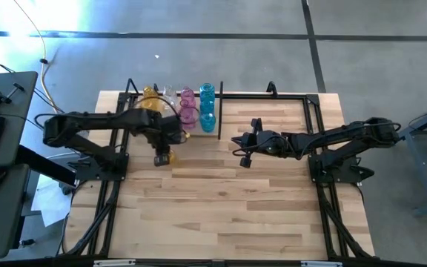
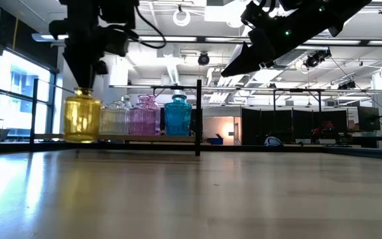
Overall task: Sort vases onto shelf
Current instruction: Put the yellow flower vase aligned with the other yellow flower vase on the shelf
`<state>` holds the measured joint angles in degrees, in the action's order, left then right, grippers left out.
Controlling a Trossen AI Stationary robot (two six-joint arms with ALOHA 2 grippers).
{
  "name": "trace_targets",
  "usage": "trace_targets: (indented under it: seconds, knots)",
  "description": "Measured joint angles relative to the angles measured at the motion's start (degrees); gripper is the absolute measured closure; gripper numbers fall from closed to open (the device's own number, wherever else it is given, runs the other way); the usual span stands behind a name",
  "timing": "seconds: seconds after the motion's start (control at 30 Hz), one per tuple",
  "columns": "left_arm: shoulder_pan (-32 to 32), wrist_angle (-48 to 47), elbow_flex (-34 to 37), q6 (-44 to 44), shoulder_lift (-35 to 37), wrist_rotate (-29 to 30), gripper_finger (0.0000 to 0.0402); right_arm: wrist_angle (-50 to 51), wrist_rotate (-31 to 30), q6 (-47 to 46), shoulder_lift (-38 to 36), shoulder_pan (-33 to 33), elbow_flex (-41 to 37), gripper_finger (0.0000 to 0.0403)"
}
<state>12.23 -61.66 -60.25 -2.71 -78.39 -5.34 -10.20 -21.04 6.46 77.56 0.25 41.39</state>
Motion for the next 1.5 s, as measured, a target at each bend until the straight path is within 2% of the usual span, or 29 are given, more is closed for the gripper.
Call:
trace_targets:
  seconds: [0.23,0.5,0.63,0.77,1.2,1.5]
  knots:
    - [8.8,-10.0,0.0,-1.5,6.0,8.9,0.0387,-0.2,0.0,0.0,0.0,0.0,0.0,0.0403]
    - [20.9,-10.7,0.0,-1.8,8.3,9.8,0.0387,-0.2,0.0,-0.2,0.0,0.0,0.0,0.0403]
    - [25.5,-10.2,0.0,-2.4,8.2,12.4,0.0387,-0.2,0.0,-0.2,0.0,0.0,0.0,0.0403]
    - [29.4,-9.0,0.0,-3.2,8.2,12.4,0.0387,-0.2,0.0,-0.1,0.0,0.0,0.0,0.0403]
    - [35.4,-7.4,0.0,-4.9,8.1,9.2,0.0385,0.0,0.0,-0.2,0.0,0.0,0.0,0.0403]
    - [36.2,-4.2,1.6,-4.4,8.3,7.5,0.0386,0.0,0.0,-0.2,0.0,0.0,0.0,0.0403]
